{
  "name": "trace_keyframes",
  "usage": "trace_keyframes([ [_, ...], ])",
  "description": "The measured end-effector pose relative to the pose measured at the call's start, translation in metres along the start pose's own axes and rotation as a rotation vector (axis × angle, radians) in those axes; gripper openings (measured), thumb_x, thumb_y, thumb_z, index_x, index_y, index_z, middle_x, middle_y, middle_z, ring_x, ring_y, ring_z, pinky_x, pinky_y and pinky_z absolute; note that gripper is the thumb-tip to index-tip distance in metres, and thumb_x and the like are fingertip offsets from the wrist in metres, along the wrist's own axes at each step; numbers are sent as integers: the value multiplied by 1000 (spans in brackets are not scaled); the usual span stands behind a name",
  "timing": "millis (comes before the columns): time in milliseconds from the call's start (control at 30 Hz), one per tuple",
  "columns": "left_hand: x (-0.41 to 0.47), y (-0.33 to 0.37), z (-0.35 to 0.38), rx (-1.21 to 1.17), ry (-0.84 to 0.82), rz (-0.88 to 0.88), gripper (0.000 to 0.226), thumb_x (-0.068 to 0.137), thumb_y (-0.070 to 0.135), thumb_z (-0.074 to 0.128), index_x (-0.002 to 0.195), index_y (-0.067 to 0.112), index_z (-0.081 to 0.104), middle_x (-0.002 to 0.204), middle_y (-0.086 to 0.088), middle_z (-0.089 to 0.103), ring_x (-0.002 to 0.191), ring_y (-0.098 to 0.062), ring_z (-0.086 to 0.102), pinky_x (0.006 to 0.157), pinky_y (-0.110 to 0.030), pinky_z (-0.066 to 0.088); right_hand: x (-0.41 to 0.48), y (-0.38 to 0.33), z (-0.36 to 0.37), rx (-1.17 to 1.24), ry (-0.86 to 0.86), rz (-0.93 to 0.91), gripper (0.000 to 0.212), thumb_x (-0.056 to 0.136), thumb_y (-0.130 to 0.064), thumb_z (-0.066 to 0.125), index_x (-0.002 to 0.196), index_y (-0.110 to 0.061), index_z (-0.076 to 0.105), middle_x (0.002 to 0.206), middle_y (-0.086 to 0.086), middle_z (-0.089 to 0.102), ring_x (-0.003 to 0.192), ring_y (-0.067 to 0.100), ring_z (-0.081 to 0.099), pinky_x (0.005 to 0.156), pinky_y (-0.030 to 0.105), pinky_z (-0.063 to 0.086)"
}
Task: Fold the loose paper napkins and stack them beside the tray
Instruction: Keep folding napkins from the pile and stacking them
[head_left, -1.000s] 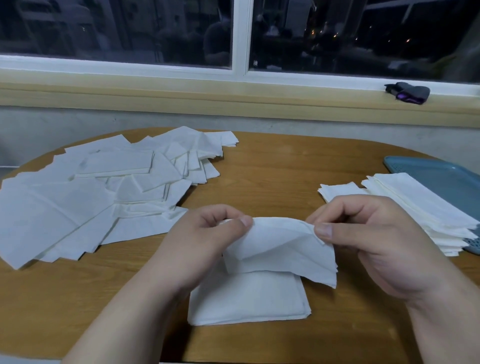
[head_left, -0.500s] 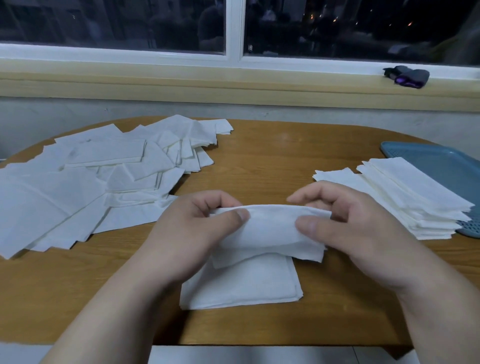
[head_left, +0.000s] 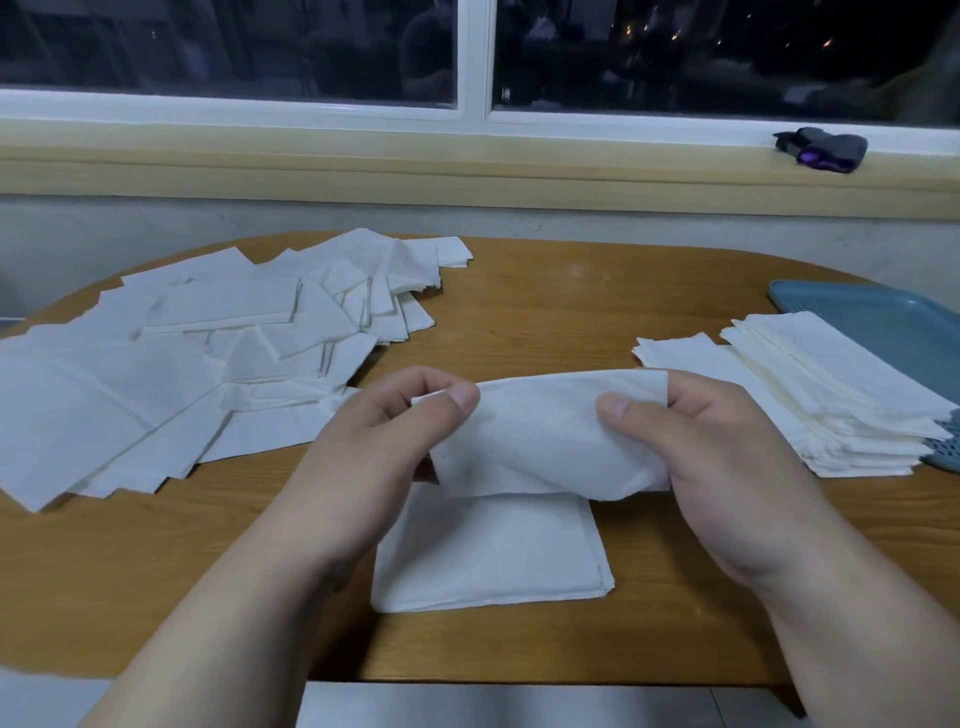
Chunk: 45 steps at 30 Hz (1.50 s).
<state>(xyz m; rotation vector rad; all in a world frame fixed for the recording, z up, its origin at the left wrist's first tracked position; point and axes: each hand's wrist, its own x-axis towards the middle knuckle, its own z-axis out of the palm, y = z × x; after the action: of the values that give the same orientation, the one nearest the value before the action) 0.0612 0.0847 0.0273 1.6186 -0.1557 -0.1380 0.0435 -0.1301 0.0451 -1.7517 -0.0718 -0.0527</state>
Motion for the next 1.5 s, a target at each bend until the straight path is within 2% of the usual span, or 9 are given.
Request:
trace_keyframes([
  [133,2,-1,0,68,68,-31,42,65,60,68,80,20,71,81,-9,70,75,-22,62,78,-43,47,-1,0,3,54,4,4,27,95,-20,58,83,-29,80,86,-1,78,83,12,74,78,34,50],
  [267,3,-2,-4,67,70,-64,20,71,36,73,75,17,69,83,-12,73,74,-23,66,73,-41,51,0,3,6,122,-6,14,29,95,-20,57,82,-30,81,89,1,79,85,15,75,79,34,49],
  [433,1,-4,-12,65,34,-88,16,82,15,76,96,12,70,93,-12,76,87,-33,74,75,-47,58,2,5,6,218,-33,96,28,98,-16,55,88,-18,80,96,6,78,90,20,75,77,35,52],
  [633,-3,-5,-21,40,104,-99,18,77,11,77,91,21,71,93,-13,76,86,-35,74,84,-56,55,2,10,9,43,-147,116,32,94,3,56,114,-18,69,92,7,77,59,24,63,46,31,44],
  [867,-14,-9,-33,191,97,-132,53,68,24,80,115,38,62,94,-6,75,86,-26,75,90,-55,56,-3,12,18,-156,-134,169,62,89,10,59,124,-41,55,102,-9,75,58,19,63,55,33,47],
  [1067,-22,-9,-36,546,102,-115,52,82,27,78,122,49,53,89,16,66,71,-4,68,61,-14,51,-16,17,25,-275,-131,169,95,86,5,63,142,-63,28,116,-38,60,65,15,70,57,26,51],
  [1267,-22,-15,-34,767,64,-106,59,83,35,76,130,53,46,96,22,59,83,17,55,62,-5,43,-27,19,33,-631,-165,119,89,93,-19,60,140,-72,7,148,-33,37,106,-8,58,82,15,45],
  [1367,-23,-17,-31,842,44,-90,57,84,35,75,132,50,47,94,25,56,86,20,51,63,-4,40,-29,19,33,-781,-198,89,84,95,-22,55,147,-63,4,157,-40,3,138,-4,33,96,15,31],
  [1500,-25,-21,-32,918,54,-43,55,83,42,73,131,50,47,103,30,47,87,22,48,64,-6,37,-28,20,32,-940,-204,90,68,96,-31,51,149,-55,15,157,-37,-10,128,5,47,96,22,39],
])
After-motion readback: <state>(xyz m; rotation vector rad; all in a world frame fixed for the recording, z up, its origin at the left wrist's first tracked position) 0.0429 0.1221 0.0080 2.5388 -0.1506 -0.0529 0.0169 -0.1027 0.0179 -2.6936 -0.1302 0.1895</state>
